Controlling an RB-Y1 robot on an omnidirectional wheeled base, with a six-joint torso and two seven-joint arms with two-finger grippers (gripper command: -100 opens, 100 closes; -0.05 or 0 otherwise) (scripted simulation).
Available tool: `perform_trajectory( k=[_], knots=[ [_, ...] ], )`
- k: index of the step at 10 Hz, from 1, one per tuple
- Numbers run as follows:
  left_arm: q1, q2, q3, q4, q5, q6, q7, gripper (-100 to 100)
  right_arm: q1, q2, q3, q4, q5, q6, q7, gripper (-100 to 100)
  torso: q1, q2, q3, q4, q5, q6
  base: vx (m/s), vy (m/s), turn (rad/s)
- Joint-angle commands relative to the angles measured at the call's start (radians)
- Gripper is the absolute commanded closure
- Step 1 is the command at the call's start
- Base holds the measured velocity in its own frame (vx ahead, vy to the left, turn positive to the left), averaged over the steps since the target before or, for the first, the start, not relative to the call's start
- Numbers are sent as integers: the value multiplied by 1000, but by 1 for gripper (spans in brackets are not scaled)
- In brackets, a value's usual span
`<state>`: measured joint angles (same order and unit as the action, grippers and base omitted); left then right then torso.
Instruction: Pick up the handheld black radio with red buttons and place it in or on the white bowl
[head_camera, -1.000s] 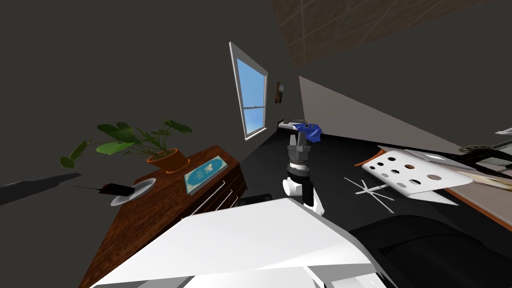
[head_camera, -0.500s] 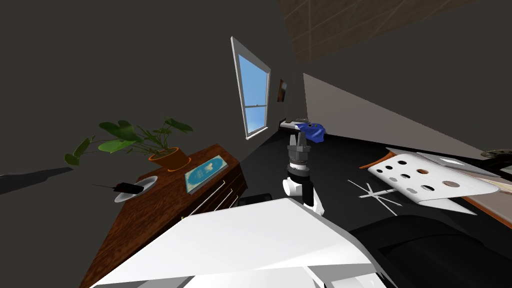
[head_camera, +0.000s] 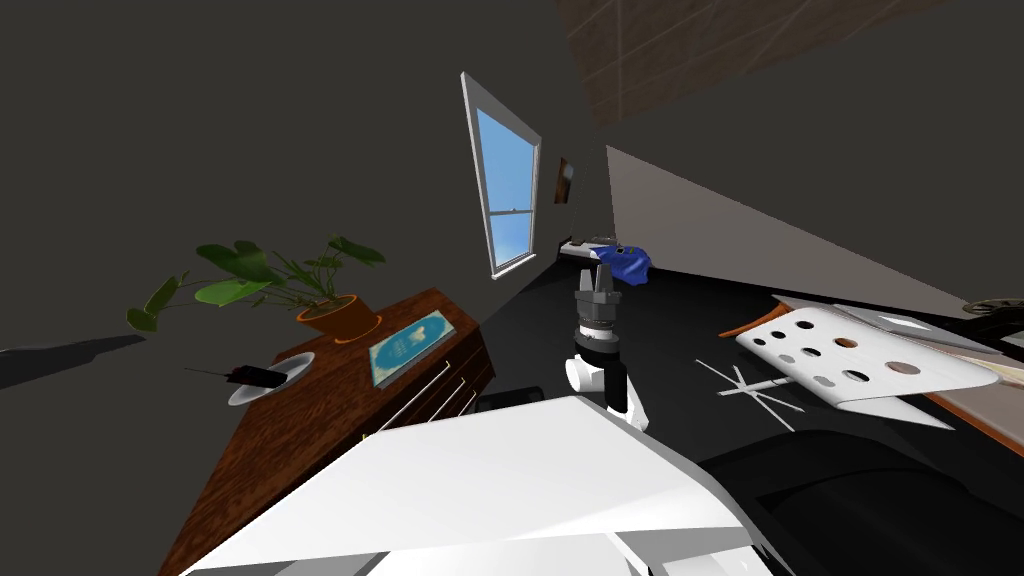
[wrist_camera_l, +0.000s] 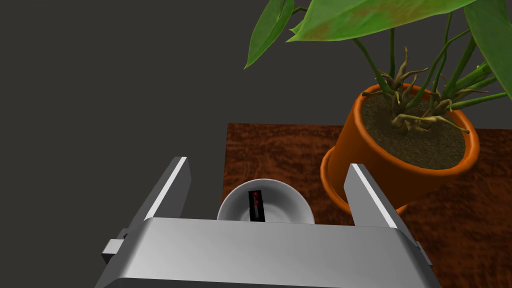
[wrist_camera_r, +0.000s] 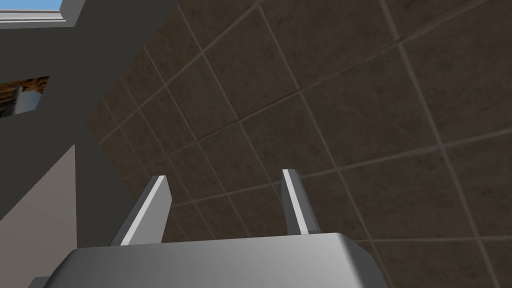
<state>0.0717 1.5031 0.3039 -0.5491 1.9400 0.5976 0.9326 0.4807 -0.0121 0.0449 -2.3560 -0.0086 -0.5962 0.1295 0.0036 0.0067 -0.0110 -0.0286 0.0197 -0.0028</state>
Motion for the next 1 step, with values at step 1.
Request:
perform_trajectory(
  k=[1],
  knots=[
    [0, 0, 0, 0, 0, 0, 0, 0, 0, 0, 0, 0, 0, 0, 0, 0, 0, 0, 0, 0, 0, 0, 0, 0, 0]
  ],
)
